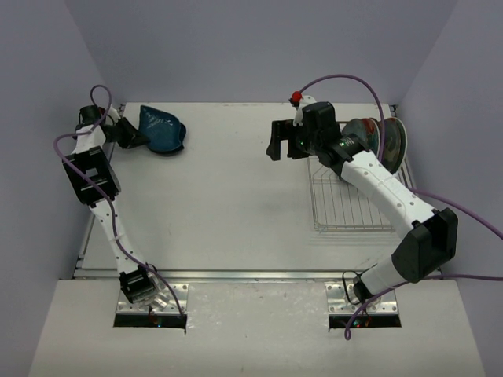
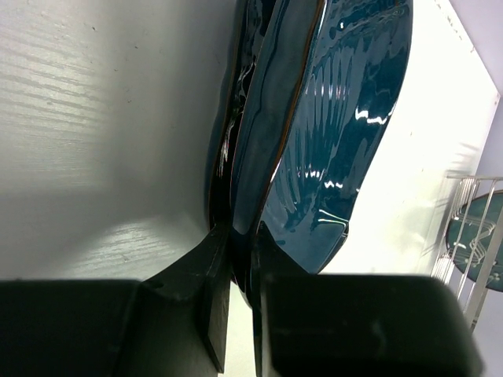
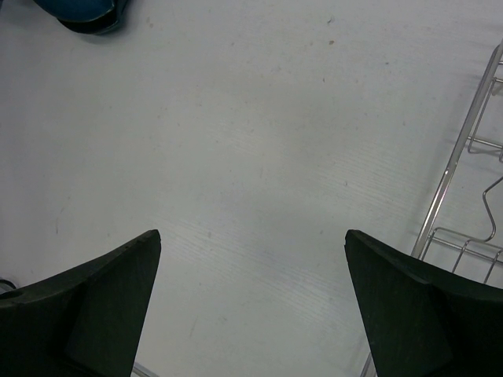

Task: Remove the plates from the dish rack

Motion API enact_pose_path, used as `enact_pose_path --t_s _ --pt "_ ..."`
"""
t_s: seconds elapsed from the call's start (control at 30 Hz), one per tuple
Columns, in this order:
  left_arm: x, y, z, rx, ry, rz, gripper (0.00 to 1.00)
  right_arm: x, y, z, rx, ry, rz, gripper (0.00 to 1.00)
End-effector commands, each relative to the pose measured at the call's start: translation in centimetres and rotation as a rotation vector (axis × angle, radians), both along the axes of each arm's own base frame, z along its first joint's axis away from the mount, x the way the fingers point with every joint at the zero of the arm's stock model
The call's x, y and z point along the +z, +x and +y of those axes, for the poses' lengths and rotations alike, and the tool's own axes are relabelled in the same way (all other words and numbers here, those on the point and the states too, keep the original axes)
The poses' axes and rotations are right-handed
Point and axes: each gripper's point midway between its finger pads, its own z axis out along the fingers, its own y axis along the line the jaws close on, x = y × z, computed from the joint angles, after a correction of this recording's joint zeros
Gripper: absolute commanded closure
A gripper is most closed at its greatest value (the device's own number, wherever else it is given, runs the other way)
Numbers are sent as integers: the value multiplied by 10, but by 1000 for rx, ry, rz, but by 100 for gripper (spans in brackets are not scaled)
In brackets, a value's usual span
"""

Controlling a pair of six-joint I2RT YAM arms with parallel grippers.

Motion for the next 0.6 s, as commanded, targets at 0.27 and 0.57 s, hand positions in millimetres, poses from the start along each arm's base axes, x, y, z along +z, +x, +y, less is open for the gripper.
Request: enact_pose_path --t_s 0.27,0.57 --pt "50 11 10 -54 53 -151 47 12 6 -2 5 3 -55 1" --pt "148 14 50 103 403 -271 29 37 22 -45 -158 -122 -179 1"
